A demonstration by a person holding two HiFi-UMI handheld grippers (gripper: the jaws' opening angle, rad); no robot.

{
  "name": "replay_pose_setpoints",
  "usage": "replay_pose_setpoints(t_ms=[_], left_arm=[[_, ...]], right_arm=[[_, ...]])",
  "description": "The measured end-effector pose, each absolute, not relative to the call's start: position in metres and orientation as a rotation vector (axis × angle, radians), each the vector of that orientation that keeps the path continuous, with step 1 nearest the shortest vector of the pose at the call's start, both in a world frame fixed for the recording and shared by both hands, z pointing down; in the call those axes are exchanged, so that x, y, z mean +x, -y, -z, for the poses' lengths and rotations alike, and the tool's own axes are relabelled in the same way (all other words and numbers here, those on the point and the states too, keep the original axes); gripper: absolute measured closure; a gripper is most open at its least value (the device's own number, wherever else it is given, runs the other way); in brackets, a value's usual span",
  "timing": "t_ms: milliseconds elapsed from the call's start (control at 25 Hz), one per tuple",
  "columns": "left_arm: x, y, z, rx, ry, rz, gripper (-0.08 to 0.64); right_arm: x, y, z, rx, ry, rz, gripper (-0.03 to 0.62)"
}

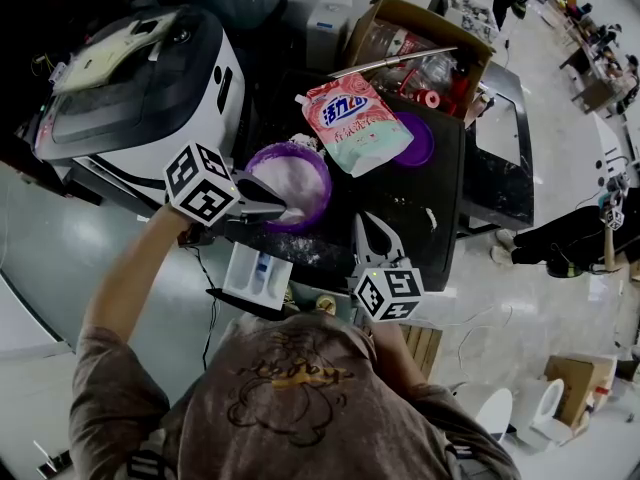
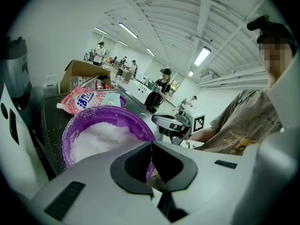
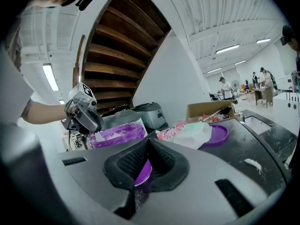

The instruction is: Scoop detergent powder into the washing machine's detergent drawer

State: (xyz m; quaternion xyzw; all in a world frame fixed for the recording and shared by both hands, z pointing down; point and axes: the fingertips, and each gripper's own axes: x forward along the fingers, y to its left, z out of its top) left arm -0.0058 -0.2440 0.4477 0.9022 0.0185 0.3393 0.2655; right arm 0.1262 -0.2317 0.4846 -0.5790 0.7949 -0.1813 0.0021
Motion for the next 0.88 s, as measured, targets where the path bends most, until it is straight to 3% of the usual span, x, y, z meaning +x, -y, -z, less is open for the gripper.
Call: replay_pose_setpoints(t_ms=[880], left_arm=[[-0.021, 0.279, -0.427, 2.333, 0.162, -0.538, 0.537]], right_arm=[[0.116, 0.239, -0.486, -1.792, -2.527, 0.569, 0.592]])
